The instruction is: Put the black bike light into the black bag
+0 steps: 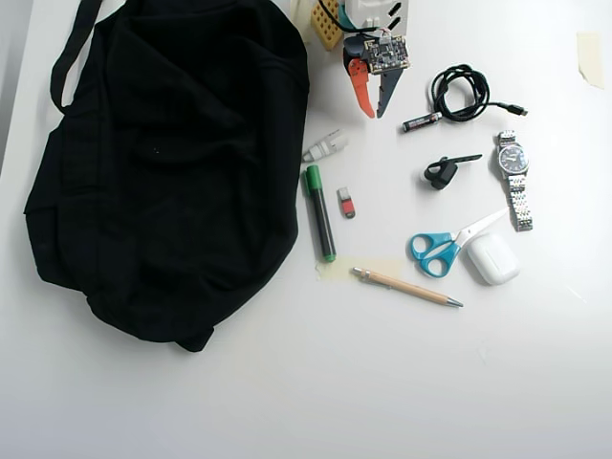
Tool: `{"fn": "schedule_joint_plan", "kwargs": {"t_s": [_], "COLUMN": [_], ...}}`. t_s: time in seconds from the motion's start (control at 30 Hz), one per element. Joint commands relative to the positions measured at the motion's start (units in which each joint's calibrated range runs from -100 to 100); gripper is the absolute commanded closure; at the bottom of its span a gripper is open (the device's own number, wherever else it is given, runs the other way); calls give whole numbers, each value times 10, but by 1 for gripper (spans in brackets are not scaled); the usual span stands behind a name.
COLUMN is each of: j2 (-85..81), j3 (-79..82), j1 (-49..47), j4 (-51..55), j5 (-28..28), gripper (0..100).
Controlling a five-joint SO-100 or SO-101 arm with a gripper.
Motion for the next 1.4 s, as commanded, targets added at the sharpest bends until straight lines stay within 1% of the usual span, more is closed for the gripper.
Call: {"fn": "schedule_joint_plan", "kwargs": {"t_s": [0.0,0.07,0.4,0.5,0.6,0.67,0.73,0.87,1.1,1.27,1.33,1.37], "j2": [-10,-11,-11,-11,-9,-8,-3,-3,7,91,163,252], "j3": [6,5,4,-6,-44,-78,-106,-125,-129,-196,-242,-301], "j1": [-2,-2,-5,-38,-76,-95,-100,-102,-105,-116,-117,-117], "j4": [-2,-3,-101,-136,-148,-151,-154,-157,-217,-260,-285,-301], "j5": [2,2,-5,-5,-6,-26,-41,-41,-40,-36,-26,-16], "gripper": [97,97,97,97,97,97,97,97,95,95,95,95]}}
